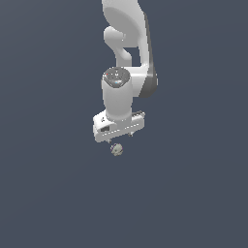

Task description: Pick up the object and move it to a goal position.

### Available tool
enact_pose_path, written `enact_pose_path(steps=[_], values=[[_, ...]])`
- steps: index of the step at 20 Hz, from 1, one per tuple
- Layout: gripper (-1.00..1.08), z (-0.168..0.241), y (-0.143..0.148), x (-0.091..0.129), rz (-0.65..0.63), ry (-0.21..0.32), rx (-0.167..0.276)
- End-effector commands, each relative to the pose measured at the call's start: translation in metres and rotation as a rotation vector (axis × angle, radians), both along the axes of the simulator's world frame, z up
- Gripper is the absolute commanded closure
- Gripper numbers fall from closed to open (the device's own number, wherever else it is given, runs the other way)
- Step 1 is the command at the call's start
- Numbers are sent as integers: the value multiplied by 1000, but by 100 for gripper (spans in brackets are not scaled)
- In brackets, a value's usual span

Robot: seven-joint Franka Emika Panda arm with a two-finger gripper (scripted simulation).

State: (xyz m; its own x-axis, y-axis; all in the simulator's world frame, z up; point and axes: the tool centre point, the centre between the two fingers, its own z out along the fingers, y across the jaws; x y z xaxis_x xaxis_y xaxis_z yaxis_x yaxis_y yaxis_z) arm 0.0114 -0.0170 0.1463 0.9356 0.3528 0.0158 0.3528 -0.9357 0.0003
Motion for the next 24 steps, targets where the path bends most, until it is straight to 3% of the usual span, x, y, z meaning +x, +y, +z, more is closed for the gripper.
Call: enact_pose_path(steps=[1, 13, 24], values=[[-92, -10, -3, 0, 68, 2, -3], [-92, -49, -15, -2, 322, 12, -9], [-92, -59, -18, -2, 385, 14, -8]])
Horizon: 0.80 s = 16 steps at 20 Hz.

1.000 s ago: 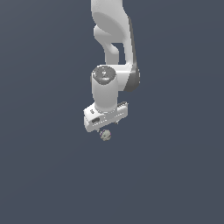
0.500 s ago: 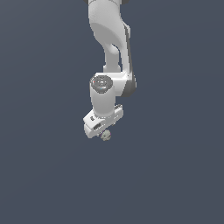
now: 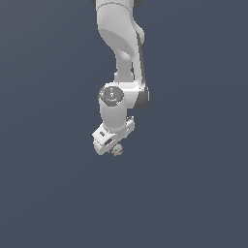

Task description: Pick up the object and move it to a goal position.

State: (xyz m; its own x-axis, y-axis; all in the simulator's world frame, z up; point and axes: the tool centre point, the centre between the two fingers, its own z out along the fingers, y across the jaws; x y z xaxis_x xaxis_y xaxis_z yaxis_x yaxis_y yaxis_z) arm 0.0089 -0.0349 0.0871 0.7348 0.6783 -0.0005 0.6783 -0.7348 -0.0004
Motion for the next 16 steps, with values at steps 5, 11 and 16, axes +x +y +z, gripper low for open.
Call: enact_pose_path(steps=[5, 11, 16], values=[[-92, -9, 0, 0, 1, 0, 0], [-92, -40, 0, -1, 4, -1, 0], [-92, -50, 0, 0, 5, -1, 0]])
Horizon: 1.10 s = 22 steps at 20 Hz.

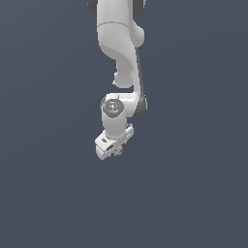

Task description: Pick up the object and move it to a goal position.

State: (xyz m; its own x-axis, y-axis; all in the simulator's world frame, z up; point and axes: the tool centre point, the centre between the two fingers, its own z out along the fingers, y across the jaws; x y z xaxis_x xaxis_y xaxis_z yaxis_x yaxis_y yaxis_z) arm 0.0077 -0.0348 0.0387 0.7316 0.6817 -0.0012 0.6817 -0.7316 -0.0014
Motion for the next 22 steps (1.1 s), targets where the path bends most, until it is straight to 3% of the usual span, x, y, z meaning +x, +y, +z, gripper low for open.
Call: enact_pose_path(steps=[1, 2, 15, 22], values=[[-92, -2, 0, 1, 0, -2, 0], [108, -2, 0, 1, 0, -2, 0], [108, 1, 0, 1, -1, -2, -1], [108, 23, 7, -4, -1, -2, -1]])
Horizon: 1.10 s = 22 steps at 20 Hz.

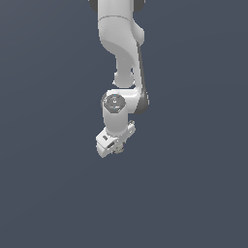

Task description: Pick up the object and move it to a goal position.

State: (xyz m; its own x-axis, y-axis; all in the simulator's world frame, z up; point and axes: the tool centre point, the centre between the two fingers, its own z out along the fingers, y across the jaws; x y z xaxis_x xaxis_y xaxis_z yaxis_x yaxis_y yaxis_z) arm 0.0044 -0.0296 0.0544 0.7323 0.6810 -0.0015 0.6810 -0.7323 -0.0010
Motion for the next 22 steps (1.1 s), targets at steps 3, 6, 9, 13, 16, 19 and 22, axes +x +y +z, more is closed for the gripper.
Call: enact_pose_path(steps=[3, 6, 9, 13, 16, 19, 22], values=[[108, 24, 8, -4, 1, -2, -1], [108, 47, 16, -9, 1, -2, -1], [108, 74, 25, -14, 1, -2, -1], [108, 117, 40, -23, 2, -2, -2], [108, 152, 51, -29, 2, -2, -2], [108, 187, 63, -36, 2, -2, -2], [108, 222, 75, -43, 2, -2, -2]])
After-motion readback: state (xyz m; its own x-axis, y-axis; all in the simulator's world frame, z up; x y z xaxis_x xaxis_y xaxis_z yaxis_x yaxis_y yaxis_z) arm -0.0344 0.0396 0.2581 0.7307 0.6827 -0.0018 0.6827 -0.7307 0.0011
